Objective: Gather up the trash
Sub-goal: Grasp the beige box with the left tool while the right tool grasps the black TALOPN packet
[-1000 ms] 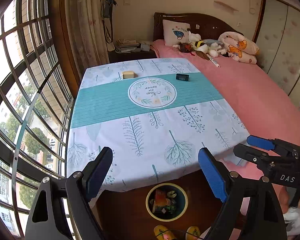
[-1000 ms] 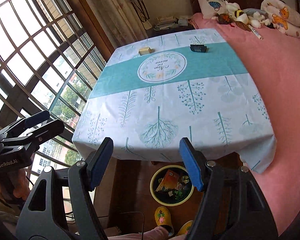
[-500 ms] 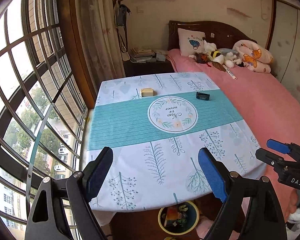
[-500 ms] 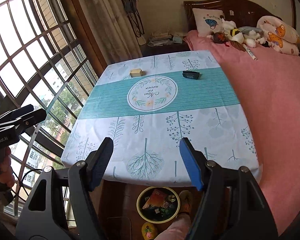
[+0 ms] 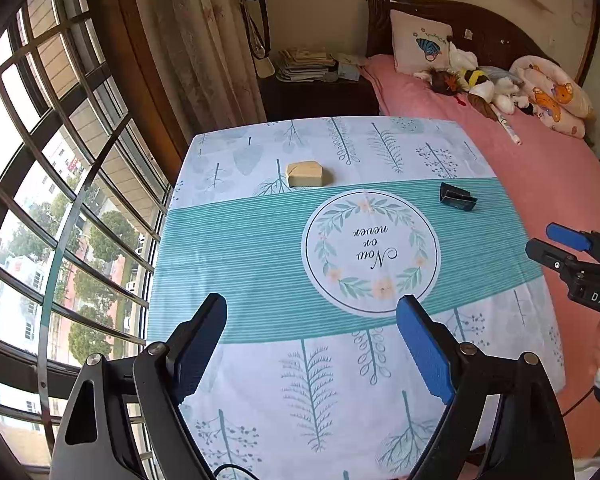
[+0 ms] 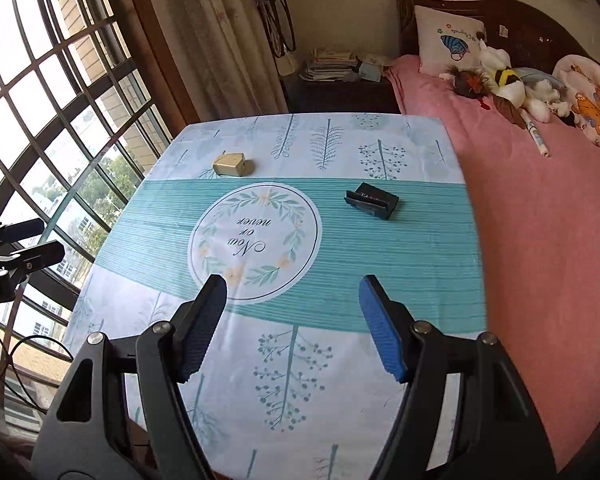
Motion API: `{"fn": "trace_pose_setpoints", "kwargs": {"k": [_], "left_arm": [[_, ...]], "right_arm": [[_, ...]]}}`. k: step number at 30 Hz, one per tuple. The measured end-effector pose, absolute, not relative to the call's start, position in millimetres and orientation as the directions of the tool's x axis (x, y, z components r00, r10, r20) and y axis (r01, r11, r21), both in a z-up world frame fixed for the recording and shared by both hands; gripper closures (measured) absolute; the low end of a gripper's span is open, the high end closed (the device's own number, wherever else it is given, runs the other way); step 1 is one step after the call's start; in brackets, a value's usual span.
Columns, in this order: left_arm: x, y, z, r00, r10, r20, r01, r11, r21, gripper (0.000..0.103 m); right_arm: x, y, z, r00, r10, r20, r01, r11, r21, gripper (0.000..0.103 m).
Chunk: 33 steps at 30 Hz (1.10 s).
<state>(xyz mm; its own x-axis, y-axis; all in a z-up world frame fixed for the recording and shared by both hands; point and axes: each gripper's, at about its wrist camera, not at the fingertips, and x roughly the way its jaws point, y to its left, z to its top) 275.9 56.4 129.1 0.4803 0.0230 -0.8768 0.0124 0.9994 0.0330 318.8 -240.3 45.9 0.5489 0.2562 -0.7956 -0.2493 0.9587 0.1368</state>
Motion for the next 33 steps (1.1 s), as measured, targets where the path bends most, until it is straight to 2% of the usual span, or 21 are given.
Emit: {"fn": "trace_pose_setpoints", "kwargs": {"k": [4, 6, 11, 17, 20, 25, 26, 28, 33], "left_arm": [[341, 37, 103, 0.439, 0.042, -0.897, -0.005, 0.999, 0.044, 0.015], [367, 33, 92, 0.423, 0.036, -0.906, -0.017, 0.999, 0.031, 0.015], [421, 32, 56, 0.357, 0.04, -0.933, -0.048, 0.999, 0.024, 0.015], [459, 37, 18, 0.29, 0.02, -0.957, -0.038, 0.999, 0.009, 0.016], [474, 39, 6, 0.278, 0.015, -0.961, -0.034, 0.999, 0.006, 0.016], [506, 47, -9, 0.261, 0.002, -0.965, -0.044, 0.999, -0.01, 0.016], [512, 48, -12, 0.259, -0.001, -0.966, -0.044, 0.999, -0.013, 0.016], [526, 50, -19, 0.251, 0.001, -0.968, -0.046, 0.999, -0.011, 0.016], [560, 56, -39, 0.225, 0.005, -0.974, -0.042, 0.999, -0.004, 0.016]], "right_arm": [[408, -257, 18, 0.507, 0.249, -0.825, -0.326, 0.942, 0.083, 0.037], [447, -262, 0, 0.477, 0.244, -0.844, -0.384, 0.922, 0.049, 0.033], [519, -265, -56, 0.388, 0.218, -0.896, -0.521, 0.854, -0.018, 0.03], [552, -263, -107, 0.287, 0.184, -0.94, -0.623, 0.781, -0.037, 0.029], [560, -260, -121, 0.225, 0.19, -0.956, -0.646, 0.763, 0.0, 0.029], [569, -255, -129, 0.19, 0.206, -0.96, -0.678, 0.735, 0.024, 0.037], [571, -255, -129, 0.191, 0.204, -0.96, -0.681, 0.732, 0.02, 0.043], [572, -253, -127, 0.204, 0.189, -0.961, -0.689, 0.724, -0.004, 0.06], [577, -247, -125, 0.196, 0.193, -0.962, -0.695, 0.719, 0.003, 0.064]]}}
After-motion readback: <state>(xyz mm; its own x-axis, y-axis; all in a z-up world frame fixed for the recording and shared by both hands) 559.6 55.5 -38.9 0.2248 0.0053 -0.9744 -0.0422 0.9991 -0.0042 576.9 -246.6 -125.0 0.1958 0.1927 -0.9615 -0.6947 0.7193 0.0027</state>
